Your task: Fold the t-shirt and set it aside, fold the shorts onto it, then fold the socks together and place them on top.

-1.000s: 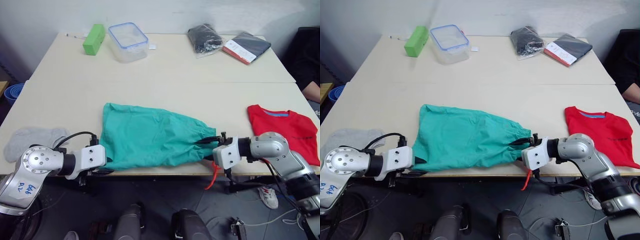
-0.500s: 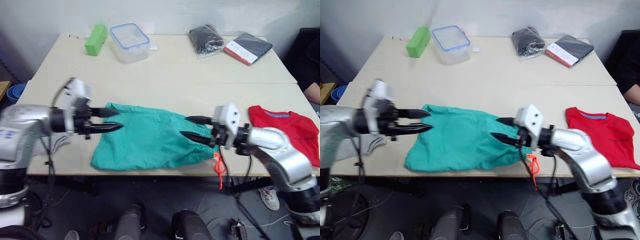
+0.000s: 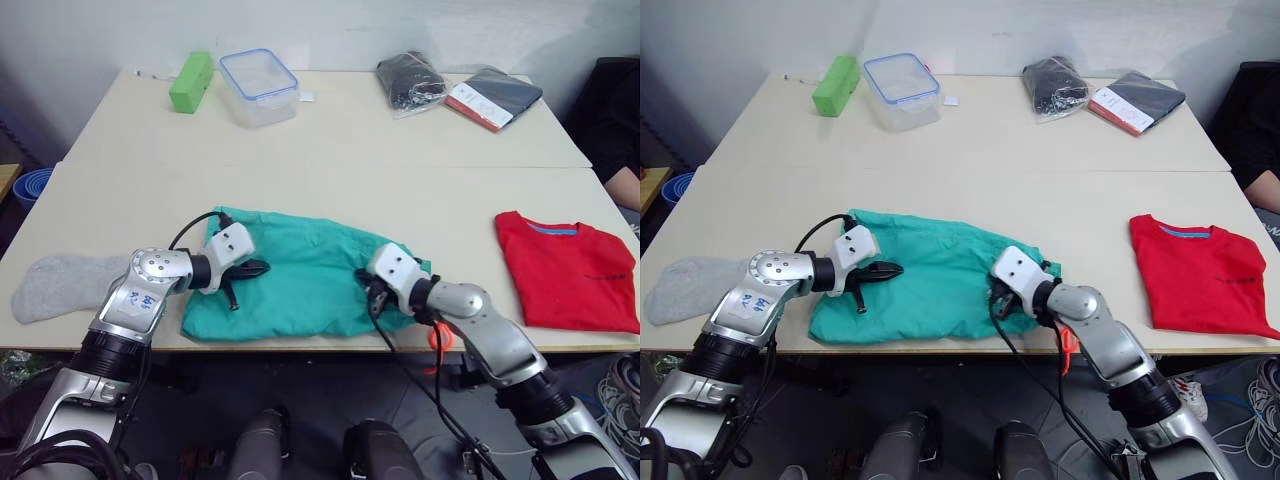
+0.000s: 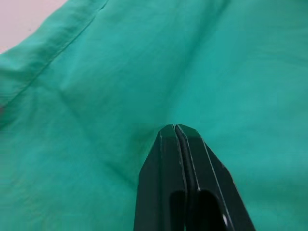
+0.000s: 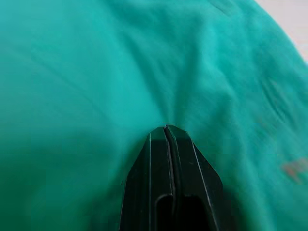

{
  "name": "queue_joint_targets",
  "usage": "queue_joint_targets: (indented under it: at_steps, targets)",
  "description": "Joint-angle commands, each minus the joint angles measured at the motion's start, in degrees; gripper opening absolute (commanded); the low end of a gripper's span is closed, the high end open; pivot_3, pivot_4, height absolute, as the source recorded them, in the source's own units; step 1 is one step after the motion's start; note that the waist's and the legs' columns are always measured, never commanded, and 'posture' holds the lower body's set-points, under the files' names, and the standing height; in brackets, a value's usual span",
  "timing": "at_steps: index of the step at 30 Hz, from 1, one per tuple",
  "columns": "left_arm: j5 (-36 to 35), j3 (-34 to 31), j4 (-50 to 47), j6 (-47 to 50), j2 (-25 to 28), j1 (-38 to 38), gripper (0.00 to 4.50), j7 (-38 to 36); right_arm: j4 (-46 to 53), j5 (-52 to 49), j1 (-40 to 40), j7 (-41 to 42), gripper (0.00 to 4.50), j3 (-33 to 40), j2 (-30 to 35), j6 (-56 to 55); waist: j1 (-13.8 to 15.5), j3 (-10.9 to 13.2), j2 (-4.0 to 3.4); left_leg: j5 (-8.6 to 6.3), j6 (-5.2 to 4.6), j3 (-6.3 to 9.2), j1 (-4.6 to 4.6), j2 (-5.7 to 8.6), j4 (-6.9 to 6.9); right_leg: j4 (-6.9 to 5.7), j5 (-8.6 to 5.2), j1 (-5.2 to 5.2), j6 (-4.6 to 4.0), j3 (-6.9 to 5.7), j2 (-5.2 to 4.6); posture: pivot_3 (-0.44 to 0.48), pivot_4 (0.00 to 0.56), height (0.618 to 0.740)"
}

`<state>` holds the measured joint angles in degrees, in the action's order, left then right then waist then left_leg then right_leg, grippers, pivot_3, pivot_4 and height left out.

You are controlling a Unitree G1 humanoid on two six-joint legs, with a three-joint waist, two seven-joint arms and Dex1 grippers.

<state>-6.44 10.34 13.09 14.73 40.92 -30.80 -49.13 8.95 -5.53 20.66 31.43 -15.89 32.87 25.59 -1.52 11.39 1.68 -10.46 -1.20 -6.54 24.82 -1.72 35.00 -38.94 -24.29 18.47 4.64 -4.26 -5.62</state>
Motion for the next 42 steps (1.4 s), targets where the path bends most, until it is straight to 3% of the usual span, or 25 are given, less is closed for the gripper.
queue_joint_targets:
  at_steps: [1,5,9,12,15,17,21,28,32,35,39,42]
  targets:
    - [3.7,-0.7,6.4,-1.0,2.3,2.2,0.01,0.7,-0.7,1.1,-3.1,0.6,0.0,6.6,4.8,-0.1,0.0,-0.2,-0.05,-0.01,0.0,-0.01,-0.02,0.0,-0.02,0.03,0.0,-0.02,0.0,0.0,0.0,0.0,0.15,0.74]
    - [0.1,-3.8,4.7,0.3,2.7,2.8,0.01,-1.4,1.5,-3.5,-4.6,3.3,0.0,12.8,6.5,0.0,0.0,-0.3,-0.07,-0.09,-0.02,-0.02,-0.14,0.0,-0.08,0.06,0.0,-0.11,0.0,0.01,-0.02,0.0,0.15,0.74]
    - [-10.9,-10.3,-4.8,10.5,3.0,1.6,0.01,-7.0,9.9,-13.1,-4.2,7.8,0.0,18.4,5.4,3.4,-0.2,-0.3,-0.08,-0.15,-0.01,-0.02,-0.03,-0.03,-0.12,0.06,-0.01,0.0,-0.01,0.02,0.0,0.0,0.15,0.74]
    - [-16.0,-11.7,-8.5,18.3,2.4,-3.5,0.01,-8.8,15.6,-18.3,-2.5,10.0,0.0,17.8,4.2,6.8,-0.1,-0.3,-0.03,-0.1,0.07,0.08,0.28,-0.08,-0.09,0.04,-0.03,0.23,-0.06,-0.03,0.1,0.0,0.15,0.74]
    - [-12.7,-8.3,-4.7,18.9,-0.1,-8.8,0.01,-6.8,18.3,-17.5,-1.0,11.6,0.0,11.9,3.5,7.3,0.1,-0.3,-0.02,-0.1,0.07,0.11,0.26,-0.05,-0.06,0.08,-0.03,0.15,-0.06,-0.05,0.1,0.0,0.15,0.74]
    - [-7.1,-3.5,2.2,14.7,-2.0,-11.9,0.01,-6.2,17.3,-11.6,-0.7,13.1,0.0,4.1,4.0,4.2,0.2,-0.3,-0.02,-0.13,0.03,0.11,0.22,-0.01,-0.05,0.15,-0.04,0.08,-0.04,-0.07,0.07,0.0,0.15,0.74]
    - [-0.2,0.4,14.7,7.7,-4.4,-15.9,0.01,-4.9,12.9,-2.8,-0.4,12.6,0.0,-3.0,4.9,-0.3,0.1,-0.3,0.02,-0.13,0.01,0.03,0.29,0.03,-0.02,0.14,-0.06,0.17,-0.01,-0.06,0.07,0.0,0.15,0.74]
    - [5.9,0.2,34.1,-5.8,-5.1,-21.9,0.01,-1.4,8.7,6.8,-5.9,8.9,0.0,-1.9,9.0,-3.8,0.1,-0.2,0.12,-0.09,0.04,0.0,0.32,-0.01,0.05,0.07,-0.06,0.24,-0.01,-0.06,0.05,0.0,0.15,0.74]
    - [6.1,-2.5,40.5,-10.6,-4.9,-24.9,0.01,0.9,9.3,5.9,-10.4,10.3,0.0,2.2,12.1,-6.0,0.2,-0.2,0.15,-0.11,0.03,0.05,0.25,-0.01,0.06,0.13,-0.06,0.13,0.0,-0.1,0.04,0.0,0.15,0.74]
    - [2.5,-6.0,38.3,-8.8,-4.1,-25.1,0.01,-3.3,12.8,0.0,-12.7,12.0,0.0,7.3,11.4,-5.1,0.4,-0.2,0.18,-0.12,0.01,0.1,0.29,0.0,0.07,0.15,-0.06,0.11,0.0,-0.15,0.02,0.0,0.15,0.74]
    - [-2.2,-10.9,28.8,2.3,-0.5,-21.6,0.01,-5.8,18.4,-8.1,-11.1,12.5,0.0,12.1,8.2,-0.1,-0.2,-0.2,0.25,-0.11,0.03,0.14,0.36,-0.02,0.05,0.13,-0.06,0.16,-0.01,-0.17,0.07,0.0,0.15,0.74]
    - [-7.3,-16.5,15.7,14.9,3.0,-13.5,0.58,-5.5,19.8,-11.4,-6.7,12.0,0.0,12.2,5.9,4.7,-1.2,-0.2,0.24,-0.08,0.1,0.12,0.28,-0.08,-0.03,0.11,-0.08,0.16,-0.04,-0.11,0.11,0.0,0.15,0.74]
